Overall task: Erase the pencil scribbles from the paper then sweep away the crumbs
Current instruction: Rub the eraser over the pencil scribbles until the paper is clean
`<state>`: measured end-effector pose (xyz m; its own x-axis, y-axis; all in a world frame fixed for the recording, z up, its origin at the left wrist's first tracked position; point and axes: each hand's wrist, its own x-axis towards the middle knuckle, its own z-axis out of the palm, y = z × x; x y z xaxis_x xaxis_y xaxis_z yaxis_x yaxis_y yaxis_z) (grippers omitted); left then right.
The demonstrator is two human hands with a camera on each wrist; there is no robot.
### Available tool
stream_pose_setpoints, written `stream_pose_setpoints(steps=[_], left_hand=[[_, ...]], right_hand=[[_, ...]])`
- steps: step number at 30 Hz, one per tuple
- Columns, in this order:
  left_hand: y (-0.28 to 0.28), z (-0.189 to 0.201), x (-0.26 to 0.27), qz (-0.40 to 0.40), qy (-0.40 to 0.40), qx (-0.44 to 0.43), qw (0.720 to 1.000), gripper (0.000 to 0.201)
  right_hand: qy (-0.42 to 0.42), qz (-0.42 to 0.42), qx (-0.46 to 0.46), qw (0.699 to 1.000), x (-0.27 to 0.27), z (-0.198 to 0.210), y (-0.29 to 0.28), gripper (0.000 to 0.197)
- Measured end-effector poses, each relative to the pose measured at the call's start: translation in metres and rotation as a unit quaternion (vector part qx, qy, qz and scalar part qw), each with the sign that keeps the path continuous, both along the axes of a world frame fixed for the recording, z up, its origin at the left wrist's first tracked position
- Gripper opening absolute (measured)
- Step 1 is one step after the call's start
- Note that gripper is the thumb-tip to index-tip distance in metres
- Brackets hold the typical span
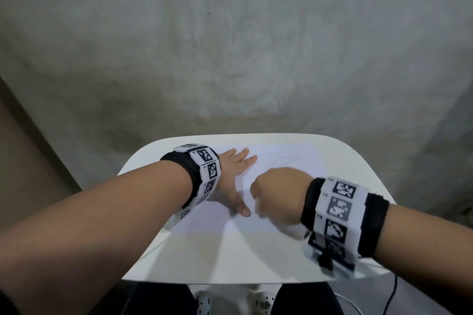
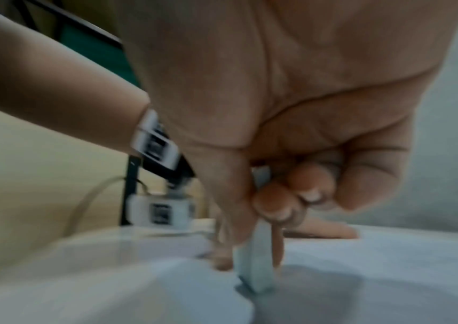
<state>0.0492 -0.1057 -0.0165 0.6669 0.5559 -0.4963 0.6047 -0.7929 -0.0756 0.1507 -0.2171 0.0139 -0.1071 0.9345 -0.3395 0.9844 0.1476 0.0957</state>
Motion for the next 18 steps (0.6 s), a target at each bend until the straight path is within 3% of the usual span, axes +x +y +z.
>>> stream_pose_setpoints(steps=[2,6,10,14,18], left_hand=[[0.0,0.001,0.001,-0.001,0.008,-0.001,1.0,0.133],[0.0,0.004,-0.004,-0.002,-0.012,-0.02,1.0,0.129],[-0.001,0.001,-0.003,-0.002,-0.01,-0.007,1.0,0.129],[0.0,0.002,-0.005,0.001,-0.023,-0.023,0.999,0.129],[-0.001,0.001,-0.004,-0.001,-0.016,-0.015,1.0,0.129]], right_hand=[[0.003,0.034,-0.028,0.999,-0.008,-0.002,-0.006,0.015],[-0.026,-0.052,0.028,0.998,0.022,0.006,0.012,0.019],[0.013,0.005,-0.011,1.0,0.007,-0.006,-0.003,0.02],[0.014,-0.078,0.027,0.996,0.038,0.011,0.009,0.02],[0.007,0.001,-0.009,1.0,0.016,0.0,-0.004,0.013]])
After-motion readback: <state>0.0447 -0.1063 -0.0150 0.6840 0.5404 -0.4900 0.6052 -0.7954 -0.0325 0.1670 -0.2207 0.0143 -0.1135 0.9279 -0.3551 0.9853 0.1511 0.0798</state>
